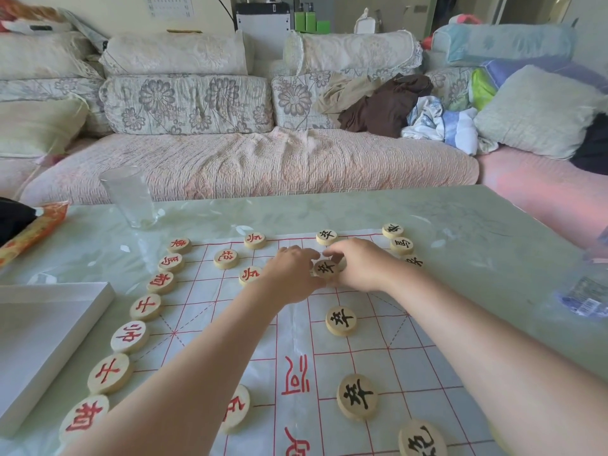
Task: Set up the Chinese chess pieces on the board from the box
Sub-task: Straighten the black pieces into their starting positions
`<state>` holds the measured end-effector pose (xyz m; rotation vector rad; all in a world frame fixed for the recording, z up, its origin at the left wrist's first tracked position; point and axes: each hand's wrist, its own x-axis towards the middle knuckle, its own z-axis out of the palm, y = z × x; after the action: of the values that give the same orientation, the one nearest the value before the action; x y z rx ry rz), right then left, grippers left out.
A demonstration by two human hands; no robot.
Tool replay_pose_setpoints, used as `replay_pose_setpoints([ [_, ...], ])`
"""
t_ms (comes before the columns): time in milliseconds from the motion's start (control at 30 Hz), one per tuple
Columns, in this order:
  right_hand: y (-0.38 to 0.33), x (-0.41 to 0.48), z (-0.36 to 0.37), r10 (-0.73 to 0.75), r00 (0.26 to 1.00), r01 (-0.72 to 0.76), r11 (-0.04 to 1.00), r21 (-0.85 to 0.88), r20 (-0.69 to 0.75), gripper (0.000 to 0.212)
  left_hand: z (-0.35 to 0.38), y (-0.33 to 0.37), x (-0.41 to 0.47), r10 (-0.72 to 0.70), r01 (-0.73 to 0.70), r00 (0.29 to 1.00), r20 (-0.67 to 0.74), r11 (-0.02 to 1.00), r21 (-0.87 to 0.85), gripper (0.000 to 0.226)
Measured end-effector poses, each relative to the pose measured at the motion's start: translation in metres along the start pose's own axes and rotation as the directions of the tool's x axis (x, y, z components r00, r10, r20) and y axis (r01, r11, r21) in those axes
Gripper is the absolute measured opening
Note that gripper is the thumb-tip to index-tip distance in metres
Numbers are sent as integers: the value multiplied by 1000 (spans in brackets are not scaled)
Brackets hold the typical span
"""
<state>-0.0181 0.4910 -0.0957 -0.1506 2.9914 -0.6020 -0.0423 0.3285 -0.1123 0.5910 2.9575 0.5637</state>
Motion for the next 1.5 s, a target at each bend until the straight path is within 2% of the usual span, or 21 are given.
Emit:
replay_pose_setpoints([
  [100,0,1,2,12,1000,-12,1000,-18,-3,32,-1,2,1,18,-19,1000,13,1000,9,49],
  [300,4,-2,2,18,999,-17,1000,19,-39,27,-2,6,0,66,-66,997,47,998,2,38],
  [500,5,-8,-5,26,999,-22,996,86,-37,38,-5,11,-3,54,-54,996,65,999,4,50],
  [633,18,-7,-39,64,979,-37,990,138,-196,45,-10,9,0,61,-57,993,104,998,-39,68],
  [733,39,-4,-53,145,955,-100,978,181,-257,42,-19,12,10,76,-70,996,55,991,-110,64],
  [867,54,4,-37,172,969,-149,979,141,-176,43,-19,20,30,72,-73,997,-15,992,-101,49],
  [967,51,11,-31,175,975,-158,979,133,-135,58,-13,25,44,76,-80,996,-48,993,-86,42],
  [1033,48,17,-29,209,968,-206,978,34,-141,69,-8,30,51,98,-101,994,-43,992,-70,42],
  [1067,47,19,-27,214,966,-221,975,-34,-143,68,-4,33,54,110,-113,993,-39,992,-61,43],
  [1133,45,23,-24,178,977,-189,978,-93,-119,50,0,37,57,129,-130,991,-39,991,-39,44],
  [1233,48,28,-25,99,995,-100,994,-39,-31,20,5,37,60,138,-138,989,-46,990,-12,45],
  [1267,49,30,-26,80,997,-81,996,-43,-14,17,5,37,61,136,-136,990,-47,991,3,44],
  [1433,49,33,-27,113,992,-109,992,62,-59,46,8,37,62,106,-105,994,-15,993,62,42],
  [1500,50,34,-24,117,992,-115,992,60,-41,45,6,36,61,91,-90,995,-31,995,48,38],
])
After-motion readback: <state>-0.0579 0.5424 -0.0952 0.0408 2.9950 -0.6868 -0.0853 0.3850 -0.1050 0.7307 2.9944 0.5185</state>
